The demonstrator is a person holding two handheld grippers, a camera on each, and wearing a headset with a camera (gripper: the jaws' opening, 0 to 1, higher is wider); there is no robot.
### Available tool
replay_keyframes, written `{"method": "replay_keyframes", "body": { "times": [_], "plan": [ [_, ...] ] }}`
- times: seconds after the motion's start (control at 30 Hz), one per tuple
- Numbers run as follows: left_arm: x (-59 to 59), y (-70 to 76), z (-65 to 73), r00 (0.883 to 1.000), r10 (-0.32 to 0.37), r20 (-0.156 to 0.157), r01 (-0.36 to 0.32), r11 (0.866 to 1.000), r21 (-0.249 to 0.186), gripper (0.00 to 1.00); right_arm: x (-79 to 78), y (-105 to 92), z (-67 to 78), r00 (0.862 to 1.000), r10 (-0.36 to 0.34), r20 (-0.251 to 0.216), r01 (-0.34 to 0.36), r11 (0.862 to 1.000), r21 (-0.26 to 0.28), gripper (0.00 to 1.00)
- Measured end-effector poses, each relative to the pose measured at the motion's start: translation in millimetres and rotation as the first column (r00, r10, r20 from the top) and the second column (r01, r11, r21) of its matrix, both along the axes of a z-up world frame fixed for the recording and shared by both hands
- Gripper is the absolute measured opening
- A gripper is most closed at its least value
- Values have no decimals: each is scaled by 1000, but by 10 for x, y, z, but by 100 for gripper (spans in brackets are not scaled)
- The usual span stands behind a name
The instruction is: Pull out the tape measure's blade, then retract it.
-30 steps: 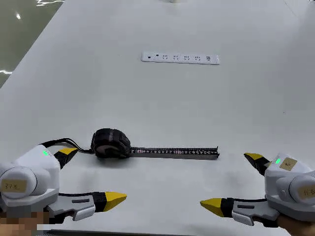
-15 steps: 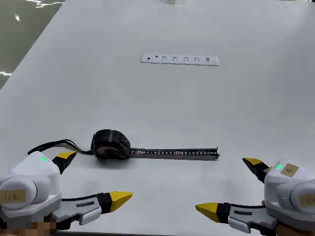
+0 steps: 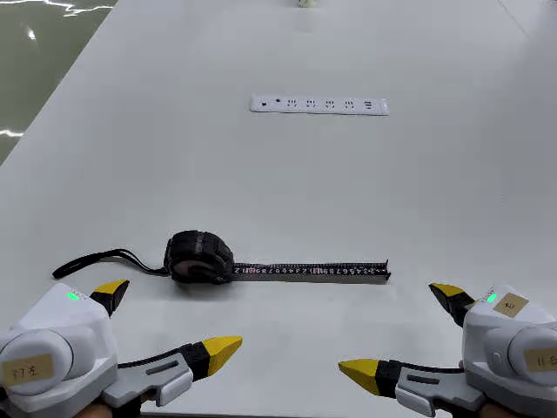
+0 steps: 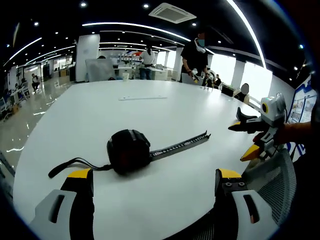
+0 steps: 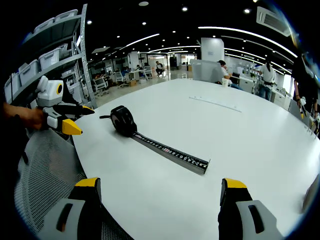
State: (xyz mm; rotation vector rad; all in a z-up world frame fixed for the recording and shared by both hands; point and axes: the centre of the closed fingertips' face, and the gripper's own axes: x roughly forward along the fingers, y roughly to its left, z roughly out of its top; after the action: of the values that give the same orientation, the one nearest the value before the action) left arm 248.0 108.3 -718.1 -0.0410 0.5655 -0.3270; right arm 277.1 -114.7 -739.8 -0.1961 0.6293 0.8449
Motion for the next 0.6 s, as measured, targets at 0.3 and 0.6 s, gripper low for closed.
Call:
{"method": "replay_keyframes", "body": {
  "times": [0.3, 0.6],
  "plan": [
    [-56, -14, -11, 1000, 27, -6, -26, 999, 43, 99, -37, 48, 37, 1000, 7, 0, -7, 1000, 13, 99],
    [-59, -80, -5, 999, 39, -18, -39, 999, 24, 99, -65, 63, 47, 1000, 9, 0, -9, 1000, 16, 99]
  ]
}}
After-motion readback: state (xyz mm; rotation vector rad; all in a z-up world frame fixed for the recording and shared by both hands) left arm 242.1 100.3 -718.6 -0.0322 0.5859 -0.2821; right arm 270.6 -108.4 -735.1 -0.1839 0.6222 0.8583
